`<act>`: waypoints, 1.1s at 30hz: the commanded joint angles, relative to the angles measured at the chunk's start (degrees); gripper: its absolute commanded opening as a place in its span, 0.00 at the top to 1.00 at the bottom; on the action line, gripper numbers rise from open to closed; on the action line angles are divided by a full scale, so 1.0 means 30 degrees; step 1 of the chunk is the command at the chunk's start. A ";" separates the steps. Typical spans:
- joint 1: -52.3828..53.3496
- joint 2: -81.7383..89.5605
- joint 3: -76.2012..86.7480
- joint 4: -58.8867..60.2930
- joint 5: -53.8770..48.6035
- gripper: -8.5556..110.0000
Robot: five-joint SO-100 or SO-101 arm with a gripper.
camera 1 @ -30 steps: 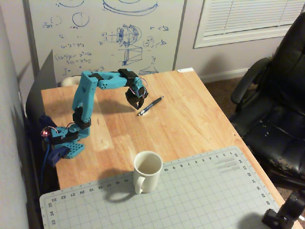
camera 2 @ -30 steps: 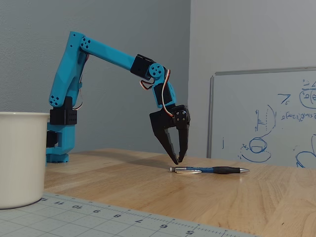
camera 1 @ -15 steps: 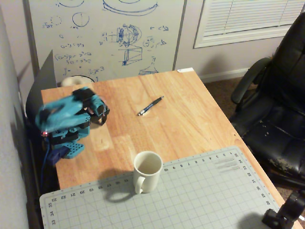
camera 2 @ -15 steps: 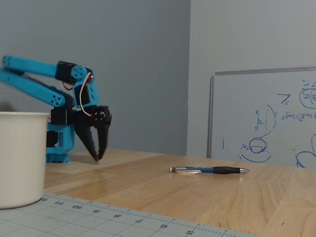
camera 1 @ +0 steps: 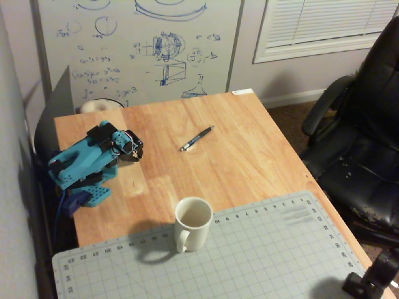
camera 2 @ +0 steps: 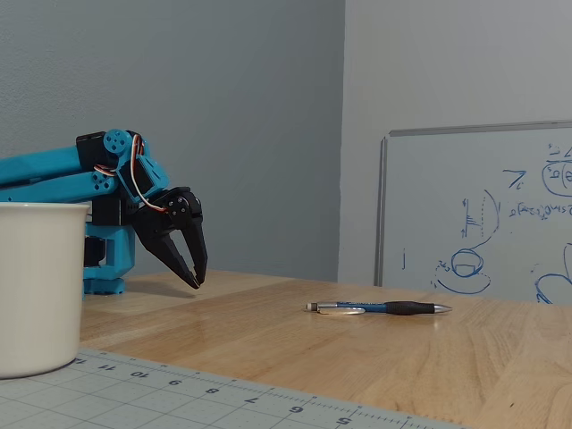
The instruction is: Touch the pen.
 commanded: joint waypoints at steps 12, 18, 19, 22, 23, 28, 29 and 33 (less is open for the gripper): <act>-0.0352 0.0059 -0.0322 -0.5098 -0.0059 0.92; -0.1377 -0.4775 -0.3691 -0.6533 -0.0029 0.92; -0.1377 -0.6094 -0.4863 -0.6592 0.0000 0.92; -0.1348 -1.0664 -0.8789 -0.6621 0.0176 0.92; -0.1318 -1.2275 -1.0195 -0.6621 0.0205 0.92; -0.1289 -2.0127 -1.7285 -0.6621 0.0234 0.92; -0.1143 -2.1621 -1.8779 -0.6621 0.0234 0.92; 0.0293 -2.6484 -2.3906 -0.6621 0.0176 0.92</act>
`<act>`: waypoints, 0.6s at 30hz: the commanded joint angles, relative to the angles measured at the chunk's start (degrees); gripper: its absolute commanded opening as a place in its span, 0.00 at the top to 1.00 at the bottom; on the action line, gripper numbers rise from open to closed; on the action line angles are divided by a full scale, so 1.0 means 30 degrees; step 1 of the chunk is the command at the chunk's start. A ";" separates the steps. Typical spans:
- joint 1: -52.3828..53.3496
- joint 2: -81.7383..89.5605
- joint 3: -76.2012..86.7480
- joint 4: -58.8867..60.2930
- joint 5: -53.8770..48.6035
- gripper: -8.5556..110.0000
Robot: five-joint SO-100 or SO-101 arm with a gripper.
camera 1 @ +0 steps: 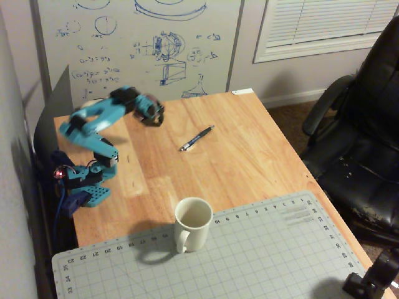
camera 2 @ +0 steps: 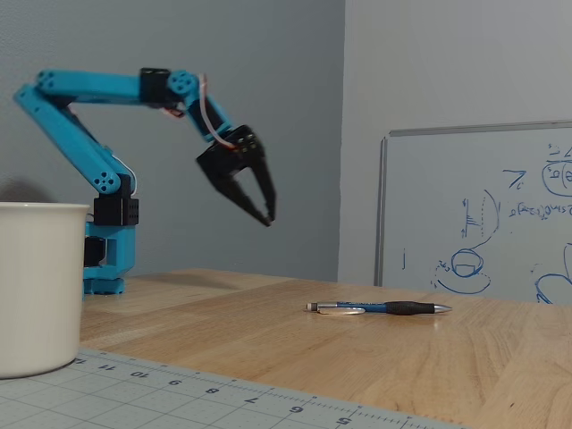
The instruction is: Touch the pen.
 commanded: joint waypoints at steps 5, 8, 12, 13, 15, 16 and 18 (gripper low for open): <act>0.2549 -0.9023 -1.0840 -0.0498 0.0176 0.92; 0.3047 -1.1689 -1.2891 -0.0498 0.0146 0.92; 0.3223 -1.4824 -1.5732 -0.0527 -0.0117 0.92; 0.3135 -1.5527 -1.6465 -0.0498 -0.0117 0.92; 0.3105 -1.6523 -1.7520 -0.0264 -0.0088 0.92; 0.3105 -1.6904 -1.7930 -0.0234 -0.0029 0.92; 0.3105 -1.7607 -1.8457 -0.0264 -0.0088 0.92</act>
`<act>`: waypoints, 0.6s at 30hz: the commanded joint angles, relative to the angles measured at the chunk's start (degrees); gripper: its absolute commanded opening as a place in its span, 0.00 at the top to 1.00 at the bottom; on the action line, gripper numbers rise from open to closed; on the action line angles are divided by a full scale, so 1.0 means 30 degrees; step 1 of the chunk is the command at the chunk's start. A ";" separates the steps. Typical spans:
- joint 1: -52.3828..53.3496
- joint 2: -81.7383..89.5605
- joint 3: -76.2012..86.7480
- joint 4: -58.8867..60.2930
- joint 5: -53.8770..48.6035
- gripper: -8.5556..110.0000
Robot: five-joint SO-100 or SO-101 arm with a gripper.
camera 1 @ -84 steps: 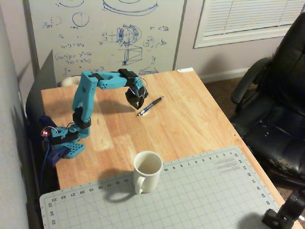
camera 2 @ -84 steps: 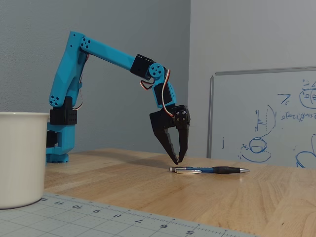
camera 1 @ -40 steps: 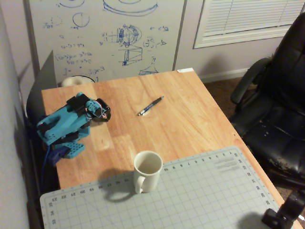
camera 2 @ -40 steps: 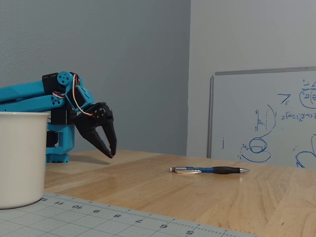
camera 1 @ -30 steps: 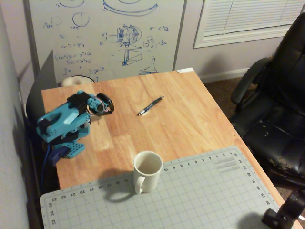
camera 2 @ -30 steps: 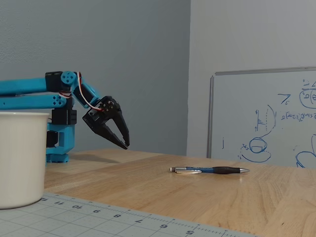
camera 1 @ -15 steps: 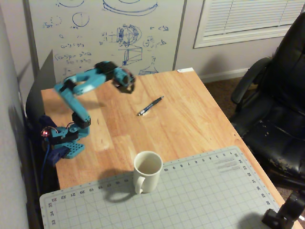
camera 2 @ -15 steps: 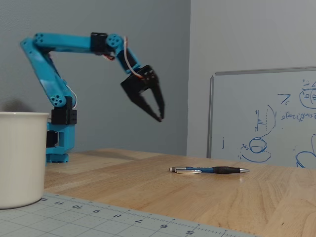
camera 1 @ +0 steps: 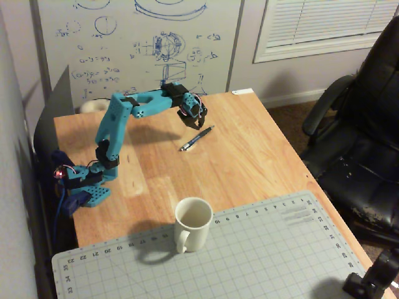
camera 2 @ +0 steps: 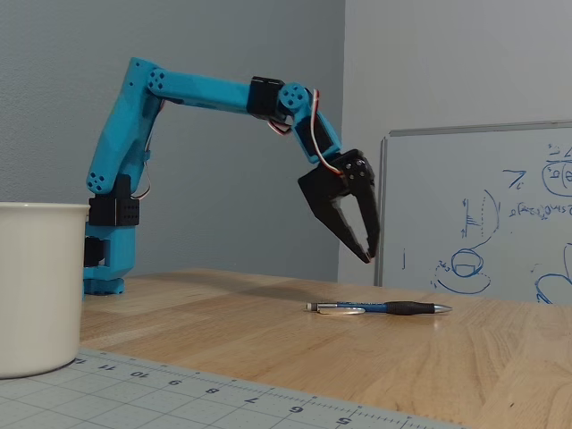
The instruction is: Touch the pen.
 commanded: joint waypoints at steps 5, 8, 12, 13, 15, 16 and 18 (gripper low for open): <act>0.0029 -0.0703 -0.2988 -0.0322 -0.0088 0.92; 0.0029 -0.0938 -0.2988 -0.0352 -0.0117 0.92; 0.0029 -0.1465 -0.2959 -0.0381 -0.0146 0.92; 0.0029 -0.1816 -0.3018 -0.0410 -0.0146 0.92; 0.0029 -0.2344 -0.3252 -0.0410 -0.0176 0.92; 0.0029 -0.2520 -0.3486 -0.0410 -0.0176 0.92; 0.0029 -0.2754 -0.3779 -0.0410 -0.0176 0.92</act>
